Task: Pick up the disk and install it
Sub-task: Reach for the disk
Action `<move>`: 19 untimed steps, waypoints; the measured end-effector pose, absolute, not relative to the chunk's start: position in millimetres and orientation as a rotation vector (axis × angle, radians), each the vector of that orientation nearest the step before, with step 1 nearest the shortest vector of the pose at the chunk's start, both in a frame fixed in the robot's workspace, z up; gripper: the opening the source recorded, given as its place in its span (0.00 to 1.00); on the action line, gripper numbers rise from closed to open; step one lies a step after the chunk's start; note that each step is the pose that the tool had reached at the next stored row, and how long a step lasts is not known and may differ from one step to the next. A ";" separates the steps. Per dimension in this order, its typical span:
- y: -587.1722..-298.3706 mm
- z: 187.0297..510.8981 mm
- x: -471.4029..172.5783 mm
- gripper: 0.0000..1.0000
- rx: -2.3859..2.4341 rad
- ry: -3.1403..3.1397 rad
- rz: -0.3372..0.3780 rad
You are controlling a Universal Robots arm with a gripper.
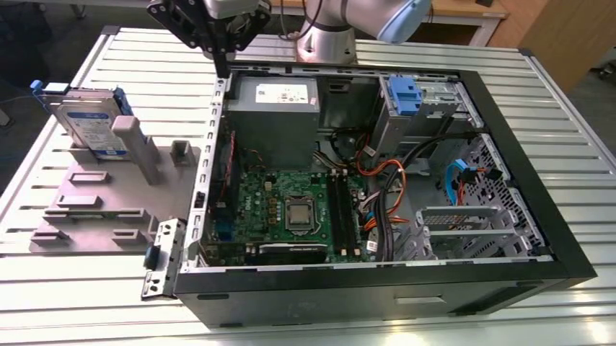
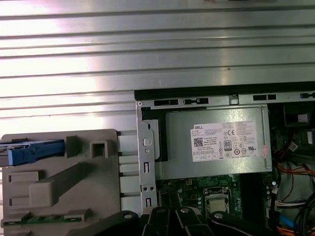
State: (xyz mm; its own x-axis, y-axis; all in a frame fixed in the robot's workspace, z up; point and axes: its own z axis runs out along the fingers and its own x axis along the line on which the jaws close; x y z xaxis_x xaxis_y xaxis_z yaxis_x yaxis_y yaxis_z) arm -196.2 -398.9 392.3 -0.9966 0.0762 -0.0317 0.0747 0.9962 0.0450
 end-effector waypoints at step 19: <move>-398.9 392.2 -206.1 0.11 0.118 3.105 0.068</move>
